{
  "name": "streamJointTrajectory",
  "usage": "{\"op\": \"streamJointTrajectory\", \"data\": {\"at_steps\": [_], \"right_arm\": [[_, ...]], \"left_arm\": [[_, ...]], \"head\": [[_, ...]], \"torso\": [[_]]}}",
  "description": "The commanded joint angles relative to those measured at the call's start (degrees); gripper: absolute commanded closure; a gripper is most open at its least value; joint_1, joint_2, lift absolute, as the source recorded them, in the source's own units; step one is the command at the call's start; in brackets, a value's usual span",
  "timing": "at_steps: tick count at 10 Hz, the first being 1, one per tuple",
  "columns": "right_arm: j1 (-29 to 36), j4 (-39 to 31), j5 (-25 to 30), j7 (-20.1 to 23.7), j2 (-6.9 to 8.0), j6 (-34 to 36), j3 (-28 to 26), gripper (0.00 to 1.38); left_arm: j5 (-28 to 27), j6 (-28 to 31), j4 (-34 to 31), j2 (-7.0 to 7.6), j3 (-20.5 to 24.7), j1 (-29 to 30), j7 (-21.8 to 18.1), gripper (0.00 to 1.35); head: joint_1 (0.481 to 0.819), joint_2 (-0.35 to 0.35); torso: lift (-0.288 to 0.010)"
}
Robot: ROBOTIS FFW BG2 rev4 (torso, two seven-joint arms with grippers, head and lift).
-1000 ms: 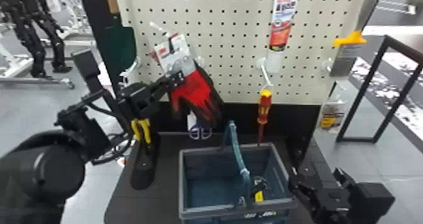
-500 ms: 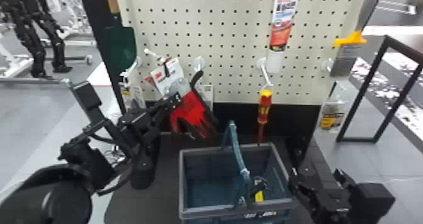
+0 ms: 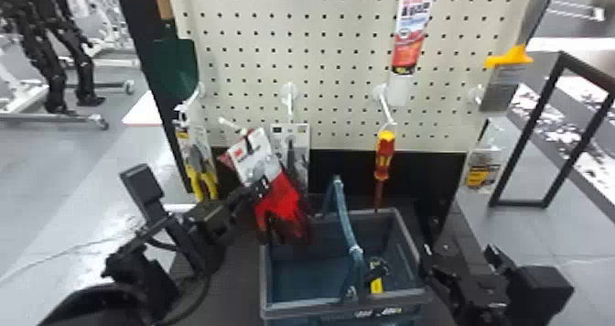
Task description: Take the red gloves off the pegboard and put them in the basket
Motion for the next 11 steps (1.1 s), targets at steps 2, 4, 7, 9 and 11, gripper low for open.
{"op": "streamJointTrajectory", "data": {"at_steps": [2,4,7,9,11], "right_arm": [[0.0,0.0,-0.1,0.4,0.00,0.1,0.0,0.12],[0.0,0.0,-0.1,0.5,0.00,0.2,0.0,0.12],[-0.3,0.1,-0.1,0.6,0.00,0.2,0.2,0.12],[-0.4,0.2,-0.1,0.8,0.00,0.2,0.2,0.12],[-0.4,0.2,-0.2,0.9,0.00,0.2,0.2,0.12]], "left_arm": [[1.6,-1.0,3.6,-0.17,-2.3,0.5,-0.1,1.19],[3.6,-1.0,5.7,-0.17,-4.0,0.4,-0.2,1.21],[6.8,0.2,9.4,0.25,-6.5,-1.0,-1.5,1.21],[7.6,1.8,10.3,0.60,-7.4,-1.5,-1.8,1.21],[9.3,2.5,11.4,0.86,-7.9,-1.8,-1.8,0.96]], "head": [[0.549,0.000],[0.549,0.000],[0.549,0.000],[0.549,0.000],[0.549,0.000]], "torso": [[-0.100],[-0.100],[-0.100],[-0.100],[-0.100]]}}
